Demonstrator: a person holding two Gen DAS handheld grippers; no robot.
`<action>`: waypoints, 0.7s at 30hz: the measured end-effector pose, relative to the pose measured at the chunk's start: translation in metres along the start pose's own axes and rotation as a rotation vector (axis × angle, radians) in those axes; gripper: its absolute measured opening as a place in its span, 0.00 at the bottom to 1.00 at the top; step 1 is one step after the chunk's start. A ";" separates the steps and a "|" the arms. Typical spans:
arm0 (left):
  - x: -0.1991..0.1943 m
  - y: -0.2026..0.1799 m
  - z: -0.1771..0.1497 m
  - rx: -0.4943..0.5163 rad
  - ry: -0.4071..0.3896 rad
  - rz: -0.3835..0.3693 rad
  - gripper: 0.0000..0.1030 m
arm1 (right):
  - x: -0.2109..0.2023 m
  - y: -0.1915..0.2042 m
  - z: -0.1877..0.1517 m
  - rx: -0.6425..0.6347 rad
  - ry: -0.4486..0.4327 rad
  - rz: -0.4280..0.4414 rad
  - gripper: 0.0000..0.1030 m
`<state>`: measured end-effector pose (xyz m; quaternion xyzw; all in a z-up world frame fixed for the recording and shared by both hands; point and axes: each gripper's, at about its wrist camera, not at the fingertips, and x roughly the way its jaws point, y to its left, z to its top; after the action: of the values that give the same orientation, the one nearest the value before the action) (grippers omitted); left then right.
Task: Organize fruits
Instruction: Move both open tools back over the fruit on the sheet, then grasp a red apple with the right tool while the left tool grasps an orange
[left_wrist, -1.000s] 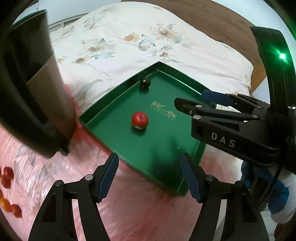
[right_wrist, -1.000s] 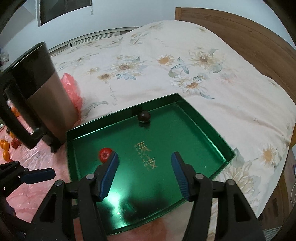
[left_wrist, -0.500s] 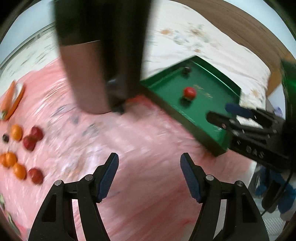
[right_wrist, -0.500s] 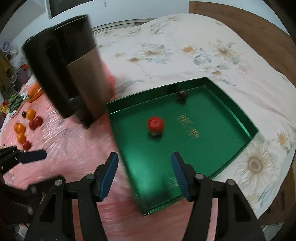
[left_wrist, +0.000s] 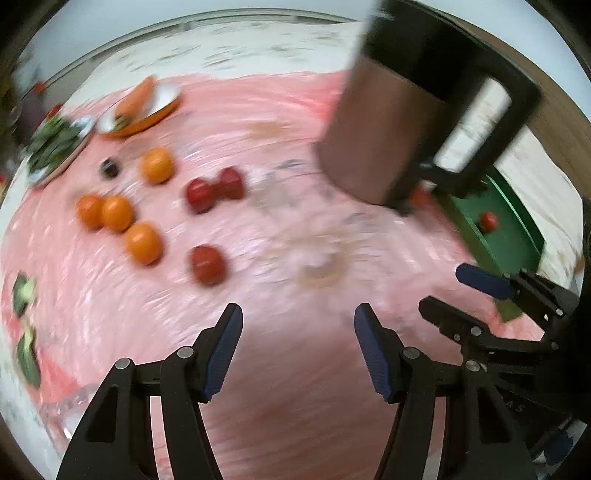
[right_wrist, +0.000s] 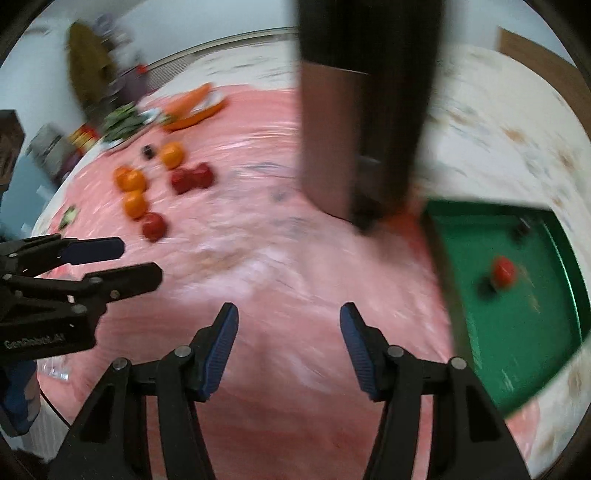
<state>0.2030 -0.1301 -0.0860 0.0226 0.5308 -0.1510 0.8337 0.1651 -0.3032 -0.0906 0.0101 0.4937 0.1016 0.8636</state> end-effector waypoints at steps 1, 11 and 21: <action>0.001 0.010 -0.002 -0.028 0.001 0.014 0.55 | 0.005 0.008 0.007 -0.028 0.000 0.016 0.94; -0.001 0.095 0.012 -0.247 -0.044 0.075 0.55 | 0.050 0.056 0.072 -0.249 -0.036 0.100 0.74; 0.031 0.129 0.036 -0.345 -0.044 0.058 0.55 | 0.093 0.074 0.116 -0.396 -0.044 0.128 0.72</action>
<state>0.2826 -0.0216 -0.1135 -0.1088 0.5294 -0.0340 0.8407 0.2979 -0.2043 -0.1018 -0.1264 0.4433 0.2510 0.8512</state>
